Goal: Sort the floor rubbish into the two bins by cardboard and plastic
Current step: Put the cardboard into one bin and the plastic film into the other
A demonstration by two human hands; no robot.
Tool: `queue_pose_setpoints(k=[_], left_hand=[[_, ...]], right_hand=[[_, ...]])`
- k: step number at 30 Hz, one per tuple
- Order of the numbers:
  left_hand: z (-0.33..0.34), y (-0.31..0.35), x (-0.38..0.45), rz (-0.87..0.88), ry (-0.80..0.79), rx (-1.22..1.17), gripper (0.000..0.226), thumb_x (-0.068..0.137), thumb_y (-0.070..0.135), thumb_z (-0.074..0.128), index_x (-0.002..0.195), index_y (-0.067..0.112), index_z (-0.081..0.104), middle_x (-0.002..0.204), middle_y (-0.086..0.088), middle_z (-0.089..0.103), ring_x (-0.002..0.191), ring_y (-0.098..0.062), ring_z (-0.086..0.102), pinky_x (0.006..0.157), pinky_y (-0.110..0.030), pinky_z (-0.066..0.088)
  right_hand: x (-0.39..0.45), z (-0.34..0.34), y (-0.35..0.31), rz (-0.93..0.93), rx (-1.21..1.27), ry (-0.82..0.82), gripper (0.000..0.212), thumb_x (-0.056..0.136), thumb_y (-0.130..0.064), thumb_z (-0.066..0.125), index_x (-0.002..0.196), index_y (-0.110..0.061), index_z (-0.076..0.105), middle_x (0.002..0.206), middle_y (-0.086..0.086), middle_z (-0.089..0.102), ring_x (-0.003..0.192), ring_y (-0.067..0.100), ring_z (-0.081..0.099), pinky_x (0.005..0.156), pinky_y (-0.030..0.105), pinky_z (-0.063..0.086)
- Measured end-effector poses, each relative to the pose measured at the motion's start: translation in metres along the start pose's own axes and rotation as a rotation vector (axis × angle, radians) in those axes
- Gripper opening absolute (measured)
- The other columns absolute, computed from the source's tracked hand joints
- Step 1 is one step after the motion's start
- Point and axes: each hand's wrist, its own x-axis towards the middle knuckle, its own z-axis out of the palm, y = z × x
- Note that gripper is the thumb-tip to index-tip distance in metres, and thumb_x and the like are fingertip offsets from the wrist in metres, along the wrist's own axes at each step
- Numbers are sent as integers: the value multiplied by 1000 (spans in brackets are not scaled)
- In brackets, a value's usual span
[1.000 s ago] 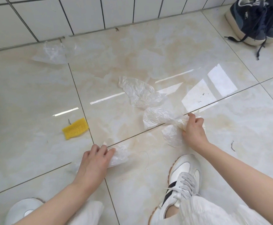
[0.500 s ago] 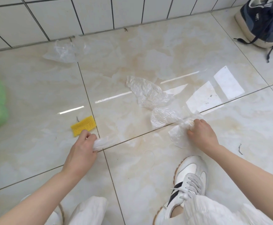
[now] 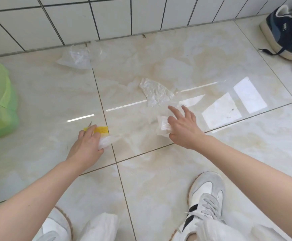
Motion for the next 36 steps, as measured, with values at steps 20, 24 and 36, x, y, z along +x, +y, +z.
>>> queue_pose_setpoints(k=[20, 24, 36], left_hand=[[-8, -18, 19, 126, 183, -166, 27, 61, -1, 74, 71, 10, 51, 75, 0, 43, 59, -27, 47, 51, -29, 34], [-24, -20, 36, 46, 226, -308, 23, 73, 0, 63, 74, 14, 45, 82, 2, 38, 61, -26, 45, 55, -32, 36], [-76, -35, 116, -99, 307, -427, 67, 74, 0, 59, 137, 14, 41, 112, -5, 47, 94, -24, 48, 81, -29, 36]], right_hand=[[64, 7, -36, -315, 17, 70, 29, 75, -6, 66, 101, -5, 52, 93, 12, 56, 92, 31, 50, 80, 36, 44], [70, 7, -44, -382, 119, 41, 24, 77, 2, 58, 99, -5, 52, 90, 11, 55, 86, 27, 50, 67, 30, 38], [83, -36, -47, -60, 668, -22, 47, 79, -14, 63, 122, -22, 47, 79, -11, 53, 68, 7, 52, 56, 15, 44]])
